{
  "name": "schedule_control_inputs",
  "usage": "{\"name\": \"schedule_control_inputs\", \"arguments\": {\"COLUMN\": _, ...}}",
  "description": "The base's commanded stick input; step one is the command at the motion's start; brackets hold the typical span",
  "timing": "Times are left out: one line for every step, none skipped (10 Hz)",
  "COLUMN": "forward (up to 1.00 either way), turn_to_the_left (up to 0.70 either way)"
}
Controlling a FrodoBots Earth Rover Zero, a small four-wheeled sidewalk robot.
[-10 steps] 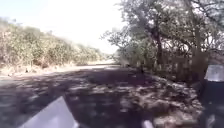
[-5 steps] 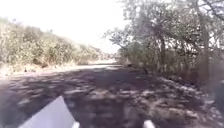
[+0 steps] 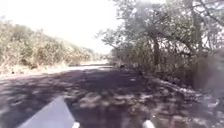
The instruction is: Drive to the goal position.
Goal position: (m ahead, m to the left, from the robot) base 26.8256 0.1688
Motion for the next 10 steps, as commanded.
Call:
{"name": "schedule_control_inputs", "arguments": {"forward": 0.50, "turn_to_the_left": 0.00}}
{"name": "schedule_control_inputs", "arguments": {"forward": 0.50, "turn_to_the_left": 0.00}}
{"name": "schedule_control_inputs", "arguments": {"forward": 0.50, "turn_to_the_left": 0.00}}
{"name": "schedule_control_inputs", "arguments": {"forward": 0.50, "turn_to_the_left": -0.33}}
{"name": "schedule_control_inputs", "arguments": {"forward": 0.50, "turn_to_the_left": -0.50}}
{"name": "schedule_control_inputs", "arguments": {"forward": 0.50, "turn_to_the_left": -0.50}}
{"name": "schedule_control_inputs", "arguments": {"forward": 0.50, "turn_to_the_left": -0.50}}
{"name": "schedule_control_inputs", "arguments": {"forward": 0.50, "turn_to_the_left": -0.46}}
{"name": "schedule_control_inputs", "arguments": {"forward": 0.50, "turn_to_the_left": 0.00}}
{"name": "schedule_control_inputs", "arguments": {"forward": 0.50, "turn_to_the_left": 0.00}}
